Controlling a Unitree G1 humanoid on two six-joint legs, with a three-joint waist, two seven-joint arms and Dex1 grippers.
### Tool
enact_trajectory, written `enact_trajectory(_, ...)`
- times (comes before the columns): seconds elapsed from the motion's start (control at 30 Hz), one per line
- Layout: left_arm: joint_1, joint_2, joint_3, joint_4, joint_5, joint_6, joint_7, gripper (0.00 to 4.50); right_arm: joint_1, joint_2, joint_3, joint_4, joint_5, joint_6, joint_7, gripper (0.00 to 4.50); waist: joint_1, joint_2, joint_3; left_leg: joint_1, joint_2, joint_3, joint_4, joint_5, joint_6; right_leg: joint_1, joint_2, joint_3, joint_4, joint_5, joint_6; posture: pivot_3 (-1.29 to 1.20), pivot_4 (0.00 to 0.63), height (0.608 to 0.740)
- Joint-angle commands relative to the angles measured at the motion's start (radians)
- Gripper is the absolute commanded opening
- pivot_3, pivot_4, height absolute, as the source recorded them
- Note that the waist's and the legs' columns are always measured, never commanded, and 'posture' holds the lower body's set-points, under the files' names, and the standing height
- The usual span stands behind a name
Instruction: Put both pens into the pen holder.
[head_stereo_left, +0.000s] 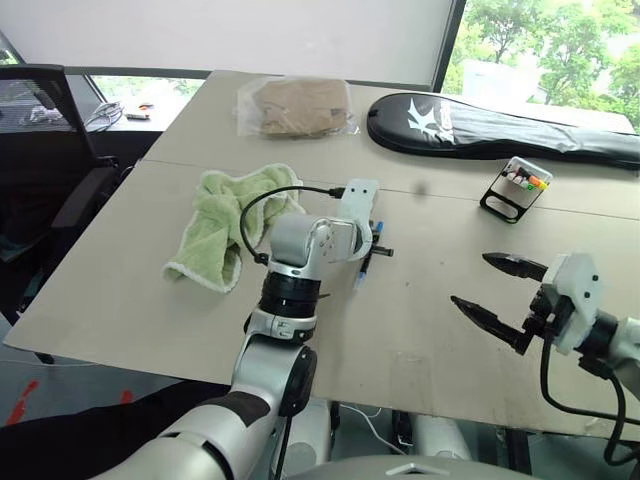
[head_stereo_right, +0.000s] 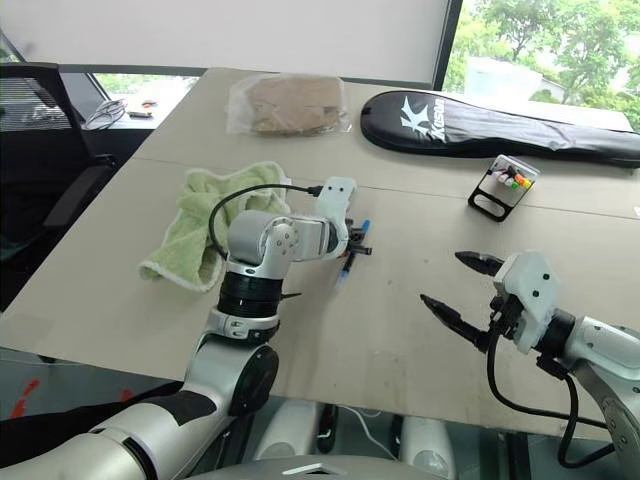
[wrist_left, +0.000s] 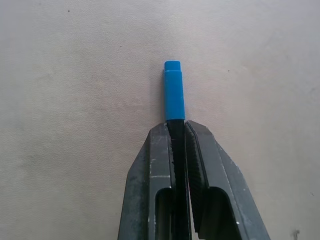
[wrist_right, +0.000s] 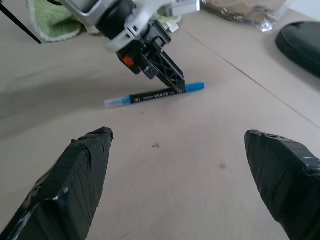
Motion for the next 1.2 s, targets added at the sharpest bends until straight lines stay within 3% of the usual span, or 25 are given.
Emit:
enact_trajectory(0.03, 0.061, 0.044, -0.038, -0.037, -0.016, -0.067, -0.091, 0.03, -0.039, -0.012, -0.012, -0.026, 0.049, 0.080, -0.048, 4.50, -0.003, 0.001, 0.000, 0.000, 0.000, 0.000, 0.000, 0.000, 0.000, 0.000, 0.000, 0.000, 0.000, 0.000, 0.000, 0.00, 0.150, 0.740)
enact_trajectory(0.13, 0.145, 0.110, -0.057, -0.154, -0.092, -0.261, -0.302, 0.03, -0.096, 0.005, 0.005, -0.017, 0.109, 0.172, -0.106, 4.50, -0.009, 0.001, 0.000, 0.000, 0.001, 0.000, -0.001, 0.000, 0.000, 0.000, 0.000, 0.000, 0.000, 0.000, 0.000, 0.00, 0.150, 0.740)
enact_trajectory(0.27, 0.260, 0.183, -0.008, -0.325, -0.249, -0.430, -0.586, 0.03, -0.250, 0.105, 0.025, 0.033, 0.349, 0.340, -0.243, 4.50, -0.013, 0.001, 0.001, -0.003, 0.003, 0.001, -0.002, 0.000, 0.000, -0.004, 0.000, 0.001, 0.000, 0.003, -0.005, 0.00, 0.150, 0.740)
enact_trajectory(0.53, 0.322, 0.283, -0.074, -0.466, -0.269, -0.684, -0.797, 0.03, -0.481, 0.215, 0.045, 0.190, 0.873, 0.477, -0.583, 4.50, -0.005, 0.003, 0.001, -0.003, 0.000, 0.003, -0.002, -0.001, 0.002, -0.004, -0.002, 0.003, -0.001, 0.003, -0.005, 0.00, 0.150, 0.740)
enact_trajectory(0.73, 0.324, 0.320, -0.099, -0.456, -0.267, -0.727, -0.831, 0.03, -0.543, 0.189, 0.055, 0.237, 1.089, 0.429, -0.722, 4.50, -0.007, 0.003, 0.001, -0.003, 0.000, 0.004, -0.001, -0.002, 0.003, -0.003, 0.000, 0.003, -0.002, 0.002, -0.004, 0.00, 0.150, 0.740)
enact_trajectory(0.83, 0.321, 0.331, -0.108, -0.446, -0.257, -0.753, -0.840, 0.00, -0.556, 0.162, 0.076, 0.246, 1.129, 0.426, -0.738, 3.70, -0.008, 0.003, 0.001, -0.003, 0.000, 0.004, -0.001, -0.002, 0.003, -0.004, 0.001, 0.003, -0.002, 0.002, -0.004, 0.00, 0.150, 0.740)
enact_trajectory(0.93, 0.319, 0.334, -0.118, -0.441, -0.257, -0.768, -0.848, 0.00, -0.566, 0.145, 0.103, 0.248, 1.142, 0.418, -0.744, 2.21, -0.009, 0.003, 0.001, -0.003, 0.000, 0.004, -0.001, -0.002, 0.003, -0.003, 0.001, 0.003, -0.001, 0.000, -0.001, 0.00, 0.150, 0.740)
enact_trajectory(1.1, 0.319, 0.336, -0.127, -0.440, -0.256, -0.785, -0.852, 0.00, -0.571, 0.126, 0.134, 0.250, 1.138, 0.410, -0.747, 0.09, -0.009, 0.003, 0.001, -0.003, 0.000, 0.005, -0.001, -0.002, 0.004, -0.003, 0.001, 0.004, -0.001, 0.000, -0.001, 0.00, 0.150, 0.740)
enact_trajectory(1.2, 0.329, 0.349, -0.117, -0.437, -0.285, -0.763, -0.868, 0.00, -0.571, 0.121, 0.134, 0.251, 1.146, 0.394, -0.753, 0.06, -0.009, 0.003, 0.001, -0.003, 0.001, 0.005, -0.001, -0.002, 0.004, -0.003, 0.001, 0.004, -0.001, 0.000, 0.000, 0.00, 0.150, 0.740)
